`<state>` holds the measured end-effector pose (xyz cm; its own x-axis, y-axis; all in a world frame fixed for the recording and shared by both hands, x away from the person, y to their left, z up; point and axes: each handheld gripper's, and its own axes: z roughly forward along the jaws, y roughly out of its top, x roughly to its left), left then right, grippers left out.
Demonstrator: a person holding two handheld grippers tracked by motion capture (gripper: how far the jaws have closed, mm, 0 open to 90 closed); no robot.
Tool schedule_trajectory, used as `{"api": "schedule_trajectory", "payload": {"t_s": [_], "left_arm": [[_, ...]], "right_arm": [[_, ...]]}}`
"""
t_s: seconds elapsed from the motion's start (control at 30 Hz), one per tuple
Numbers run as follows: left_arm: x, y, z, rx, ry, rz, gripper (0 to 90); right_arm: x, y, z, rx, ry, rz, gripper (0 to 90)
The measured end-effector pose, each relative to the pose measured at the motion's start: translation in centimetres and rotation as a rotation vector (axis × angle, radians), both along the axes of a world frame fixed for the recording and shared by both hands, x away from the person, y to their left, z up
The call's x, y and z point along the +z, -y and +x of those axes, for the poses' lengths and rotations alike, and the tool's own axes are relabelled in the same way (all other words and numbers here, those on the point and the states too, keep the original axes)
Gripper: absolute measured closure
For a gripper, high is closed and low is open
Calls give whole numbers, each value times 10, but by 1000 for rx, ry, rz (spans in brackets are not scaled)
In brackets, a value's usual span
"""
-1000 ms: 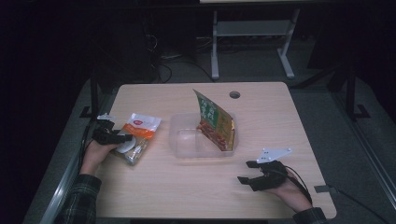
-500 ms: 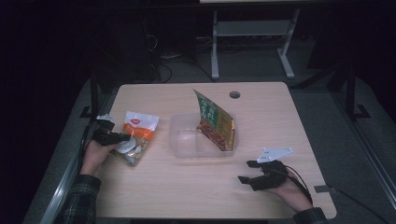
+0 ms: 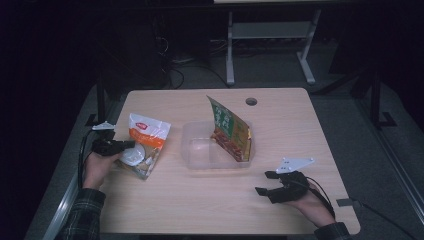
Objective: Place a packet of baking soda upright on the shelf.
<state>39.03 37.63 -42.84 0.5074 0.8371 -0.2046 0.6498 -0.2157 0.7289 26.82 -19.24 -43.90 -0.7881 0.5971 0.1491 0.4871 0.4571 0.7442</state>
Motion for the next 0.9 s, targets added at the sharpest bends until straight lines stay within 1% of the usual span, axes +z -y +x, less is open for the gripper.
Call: {"api": "schedule_trajectory", "payload": {"t_s": [0.1, 0.2, 0.43, 0.57, 0.63, 0.67, 0.73, 0.77, 0.83, 0.9], "left_arm": [[7, 0, -7, -9, 30, -11, 897], [15, 1, -13, -26, 51, -23, 898], [33, 4, -28, -57, 98, -66, 898], [42, 7, -36, -75, 127, -77, 899], [46, 9, -41, -88, 147, -73, 899], [48, 10, -43, -91, 156, -72, 899], [53, 10, -48, -96, 169, -73, 899], [55, 10, -50, -98, 174, -81, 899], [61, 10, -56, -109, 187, -111, 899], [66, 13, -61, -122, 198, -120, 899]], "right_arm": [[0, -1, 0, 10, 16, 2, 307], [0, -1, -1, 15, 26, 4, 307], [0, -5, -2, 26, 6, 21, 302], [0, -6, -2, 29, -1, 34, 301], [0, -7, -2, 28, -7, 36, 296], [1, -8, -2, 27, -12, 34, 285], [2, -9, -2, 25, -12, 45, 267], [2, -10, -2, 27, -12, 52, 259], [3, -13, -3, 26, -10, 67, 244], [4, -15, -3, 35, -17, 88, 233]]}}
